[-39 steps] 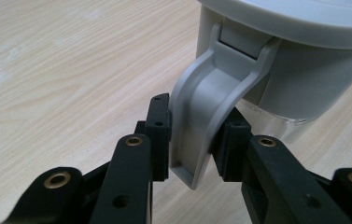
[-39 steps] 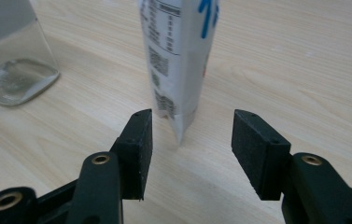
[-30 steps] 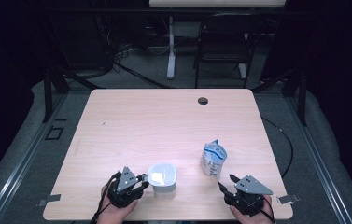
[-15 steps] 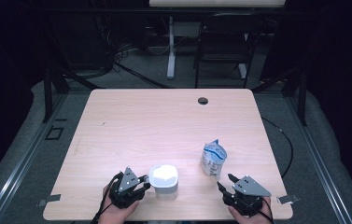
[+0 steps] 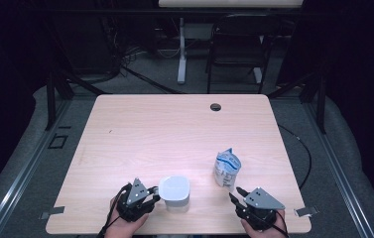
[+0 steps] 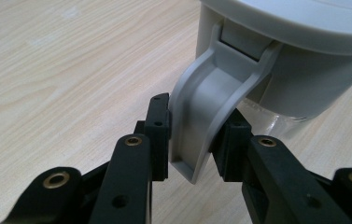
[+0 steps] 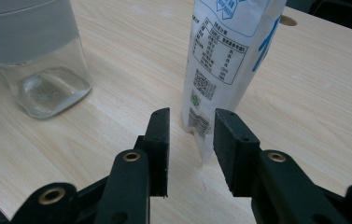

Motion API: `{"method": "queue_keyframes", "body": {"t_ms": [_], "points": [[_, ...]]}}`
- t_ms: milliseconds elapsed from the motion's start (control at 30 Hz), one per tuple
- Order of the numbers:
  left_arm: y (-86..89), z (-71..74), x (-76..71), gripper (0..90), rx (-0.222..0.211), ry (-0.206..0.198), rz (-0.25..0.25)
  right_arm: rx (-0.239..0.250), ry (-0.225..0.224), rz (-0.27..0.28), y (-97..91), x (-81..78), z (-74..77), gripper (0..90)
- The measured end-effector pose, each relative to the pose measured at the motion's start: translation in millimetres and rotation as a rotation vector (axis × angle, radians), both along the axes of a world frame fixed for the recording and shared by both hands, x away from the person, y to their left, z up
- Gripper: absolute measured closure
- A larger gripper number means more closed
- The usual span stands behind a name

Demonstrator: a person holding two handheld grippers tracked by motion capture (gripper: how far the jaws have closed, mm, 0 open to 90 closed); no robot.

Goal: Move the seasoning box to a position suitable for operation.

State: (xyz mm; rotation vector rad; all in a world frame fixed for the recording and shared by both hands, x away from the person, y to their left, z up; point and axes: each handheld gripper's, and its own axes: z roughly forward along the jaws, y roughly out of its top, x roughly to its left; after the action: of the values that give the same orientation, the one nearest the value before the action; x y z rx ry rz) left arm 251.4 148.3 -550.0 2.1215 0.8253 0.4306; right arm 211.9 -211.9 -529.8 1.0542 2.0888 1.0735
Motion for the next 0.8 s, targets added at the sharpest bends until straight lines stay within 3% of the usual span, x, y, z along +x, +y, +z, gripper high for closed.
{"method": "queue_keyframes", "body": {"t_ms": [200,267,500,800], "points": [[0.1,1.2,-0.5,69.0,0.015,0.0,-0.011,-0.008,0.001,0.018,3.0,0.6,-1.0,69.2],[3.6,2.3,-0.2,66.5,-0.009,0.022,-0.003,-0.007,0.0,0.024,4.4,0.4,-0.3,69.2],[9.3,6.0,-4.6,61.3,-0.03,0.04,0.003,-0.006,0.0,0.045,7.4,0.2,0.1,68.9],[23.4,21.0,-12.2,58.3,-0.075,0.066,-0.015,0.002,-0.009,0.065,13.7,0.7,1.2,66.1]]}}
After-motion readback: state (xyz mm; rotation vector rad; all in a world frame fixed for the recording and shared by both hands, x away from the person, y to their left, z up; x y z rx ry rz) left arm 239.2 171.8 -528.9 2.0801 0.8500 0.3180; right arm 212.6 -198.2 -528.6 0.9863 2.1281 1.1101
